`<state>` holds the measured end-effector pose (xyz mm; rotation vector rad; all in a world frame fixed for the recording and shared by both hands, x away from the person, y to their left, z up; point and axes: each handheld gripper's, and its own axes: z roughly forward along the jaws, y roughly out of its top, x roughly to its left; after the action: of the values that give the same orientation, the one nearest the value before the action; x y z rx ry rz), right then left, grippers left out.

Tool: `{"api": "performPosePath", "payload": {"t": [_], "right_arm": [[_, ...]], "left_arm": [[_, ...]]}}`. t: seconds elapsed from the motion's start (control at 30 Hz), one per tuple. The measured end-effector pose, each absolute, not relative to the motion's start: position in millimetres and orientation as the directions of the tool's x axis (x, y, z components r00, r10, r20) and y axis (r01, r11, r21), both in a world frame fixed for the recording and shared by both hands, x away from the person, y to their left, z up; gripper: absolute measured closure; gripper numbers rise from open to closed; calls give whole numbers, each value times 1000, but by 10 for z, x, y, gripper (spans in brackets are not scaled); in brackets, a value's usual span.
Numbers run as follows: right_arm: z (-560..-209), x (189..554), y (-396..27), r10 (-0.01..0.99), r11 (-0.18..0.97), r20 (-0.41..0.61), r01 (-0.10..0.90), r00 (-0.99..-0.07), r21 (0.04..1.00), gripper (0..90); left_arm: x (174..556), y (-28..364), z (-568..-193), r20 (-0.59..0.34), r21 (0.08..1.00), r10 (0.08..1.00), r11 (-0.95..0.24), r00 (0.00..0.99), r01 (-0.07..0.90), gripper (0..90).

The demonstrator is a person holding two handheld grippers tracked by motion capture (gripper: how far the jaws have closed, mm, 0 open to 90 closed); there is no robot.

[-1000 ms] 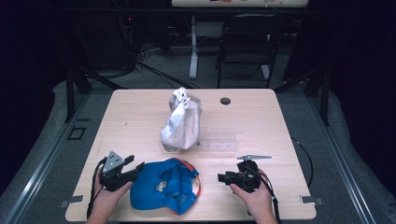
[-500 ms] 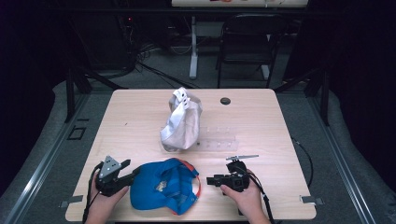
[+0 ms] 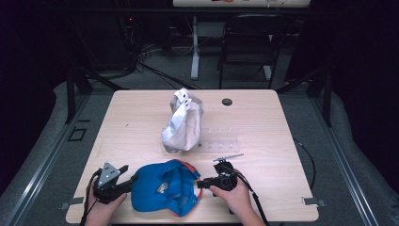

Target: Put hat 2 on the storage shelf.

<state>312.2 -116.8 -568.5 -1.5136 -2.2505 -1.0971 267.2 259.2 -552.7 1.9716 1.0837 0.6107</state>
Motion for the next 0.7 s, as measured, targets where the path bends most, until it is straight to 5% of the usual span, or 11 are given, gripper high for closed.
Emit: {"api": "performPosePath", "payload": {"t": [0.4,0.7], "right_arm": [[-5754,3154,-1104,640,231,620,884,-453,407,615],[-5721,3158,-1151,599,209,683,905,-419,371,769]], "left_arm": [[2656,2581,-5533,49,813,852,-338,522,475,485],[2658,2586,-5537,53,819,853,-335,520,466,485]]}}
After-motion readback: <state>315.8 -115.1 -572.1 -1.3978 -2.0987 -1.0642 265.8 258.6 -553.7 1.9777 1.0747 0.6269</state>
